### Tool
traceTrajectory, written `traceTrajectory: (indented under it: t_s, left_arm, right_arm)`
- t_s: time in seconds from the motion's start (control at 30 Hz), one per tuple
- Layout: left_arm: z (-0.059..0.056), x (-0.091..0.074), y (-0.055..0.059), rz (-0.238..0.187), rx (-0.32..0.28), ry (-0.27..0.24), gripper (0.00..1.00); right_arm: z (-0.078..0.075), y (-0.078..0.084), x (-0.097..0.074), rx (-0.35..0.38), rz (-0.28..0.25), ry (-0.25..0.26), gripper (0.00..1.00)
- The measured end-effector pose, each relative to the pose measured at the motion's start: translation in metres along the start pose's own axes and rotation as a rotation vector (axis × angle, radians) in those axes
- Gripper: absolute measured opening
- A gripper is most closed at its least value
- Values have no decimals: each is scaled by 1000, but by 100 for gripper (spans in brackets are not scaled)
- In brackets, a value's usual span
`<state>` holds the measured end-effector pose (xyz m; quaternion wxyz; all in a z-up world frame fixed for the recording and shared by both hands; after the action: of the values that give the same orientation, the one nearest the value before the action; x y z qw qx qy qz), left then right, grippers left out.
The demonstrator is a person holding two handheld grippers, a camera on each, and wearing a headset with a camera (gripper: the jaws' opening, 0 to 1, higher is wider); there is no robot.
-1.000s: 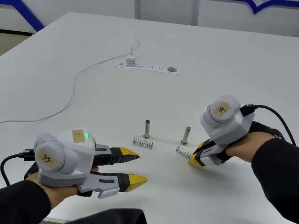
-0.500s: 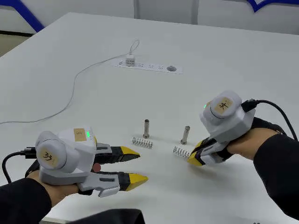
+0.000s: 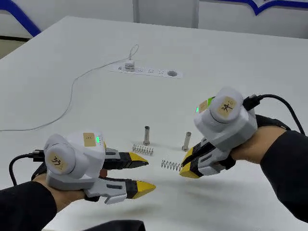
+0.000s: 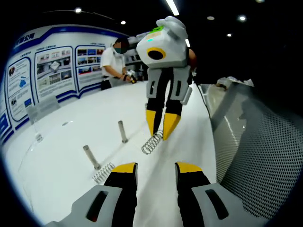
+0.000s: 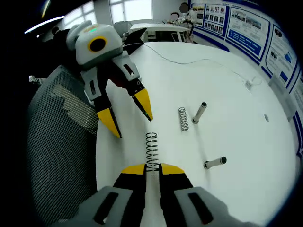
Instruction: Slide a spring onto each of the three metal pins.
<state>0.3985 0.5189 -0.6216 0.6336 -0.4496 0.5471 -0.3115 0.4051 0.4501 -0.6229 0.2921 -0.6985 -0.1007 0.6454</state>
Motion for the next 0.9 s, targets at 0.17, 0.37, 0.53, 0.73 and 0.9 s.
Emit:
traceTrajectory:
  t_s: [0.17, 0.37, 0.53, 0.73, 0.9]
  left_arm:
    - [-1, 1, -2, -3, 10, 10, 32]
    - [-6, 3, -4, -9, 29, 31, 29]
    - [-11, 4, -6, -17, 51, 52, 22]
    - [-13, 5, -8, -24, 65, 68, 15]
    - [-16, 6, -7, -21, 73, 79, 13]
  right_arm:
    - [8, -5, 0, -45, 13, -27, 11]
    - [18, -11, 1, -96, 20, -51, 11]
    - [24, -14, 2, -125, 28, -67, 11]
    - [28, -16, 2, -169, 29, -75, 11]
    - [29, -15, 1, -199, 27, -77, 11]
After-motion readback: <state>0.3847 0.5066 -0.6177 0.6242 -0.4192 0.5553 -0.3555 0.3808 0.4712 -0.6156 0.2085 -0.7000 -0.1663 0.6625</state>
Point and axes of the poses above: the centre of the closed fingertips' face, and the gripper's own axes: x roughly forward along the fingers, z roughly to its left, y roughly out of its underside, the point moved 2 cm from there along -x, roughly backward along the fingers, and after that the axes turned 2 degrees about -x, right-handed, at the moved point
